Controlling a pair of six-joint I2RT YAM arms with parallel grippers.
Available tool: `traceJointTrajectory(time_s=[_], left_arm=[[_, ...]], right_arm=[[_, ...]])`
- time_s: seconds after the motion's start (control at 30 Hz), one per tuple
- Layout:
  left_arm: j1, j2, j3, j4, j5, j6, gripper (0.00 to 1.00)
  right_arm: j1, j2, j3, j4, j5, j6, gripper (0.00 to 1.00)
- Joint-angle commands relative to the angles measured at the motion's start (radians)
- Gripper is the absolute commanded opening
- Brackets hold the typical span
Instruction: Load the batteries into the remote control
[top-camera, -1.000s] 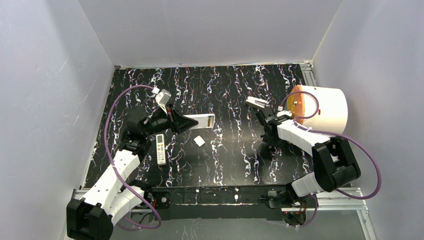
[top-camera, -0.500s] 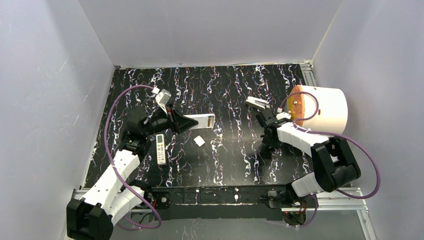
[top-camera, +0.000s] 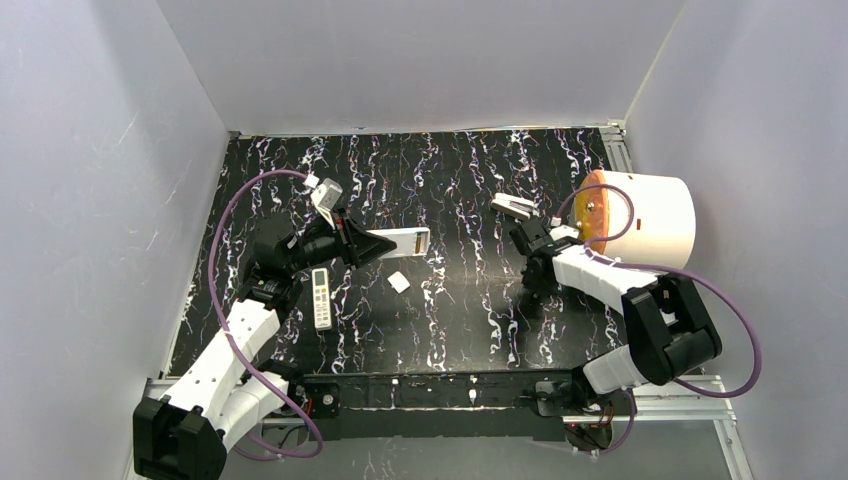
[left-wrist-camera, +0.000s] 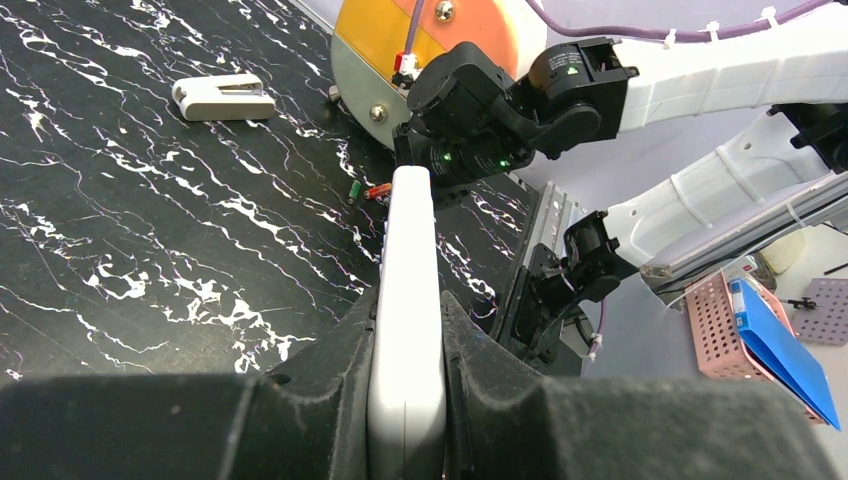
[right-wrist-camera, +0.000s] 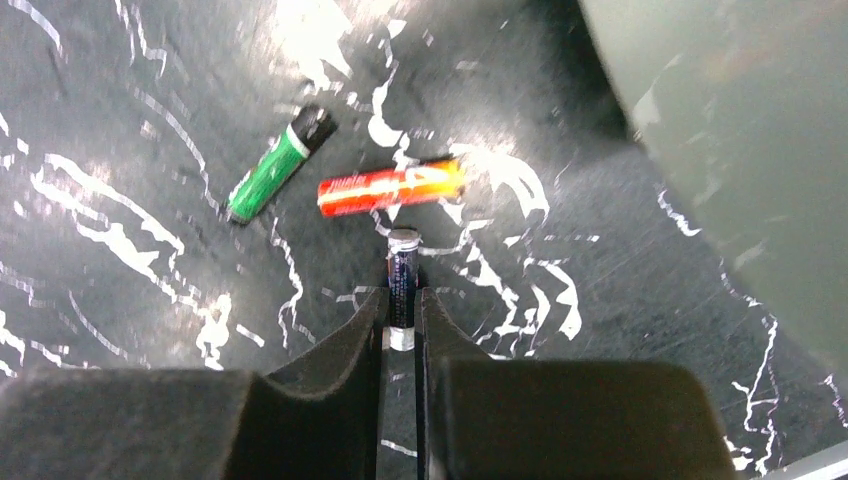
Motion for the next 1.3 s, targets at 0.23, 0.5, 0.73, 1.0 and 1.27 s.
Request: traceJointTrajectory(time_s=[0.23, 0.5, 0.73, 1.0, 1.27], left_arm=[[0.005, 0.061, 0.000, 0.016, -0.054, -0.112, 0.00], [-0.018, 0.315, 0.034, 0.010, -0.047, -0.385, 0.00], [-0.052, 0.537, 0.086, 0.018, 0.016, -0.449, 0.00], [-0.077, 0.655, 0.099, 0.088, 0.040, -0.483, 0.00], [-0.080, 0.696, 0.090, 0.192, 0.049, -0.535, 0.00]], right_arm=[[0.143, -0.093, 0.074, -0.109, -0.099, 0.054, 0.04], [0.164, -0.131, 0.138, -0.003, -0.257, -0.056, 0.06], [0.167, -0.160, 0.167, 0.129, -0.466, -0.138, 0.09], [0.189, -0.099, 0.209, 0.214, -0.601, -0.093, 0.10], [0.213, -0.055, 0.205, 0.273, -0.615, -0.073, 0.12]])
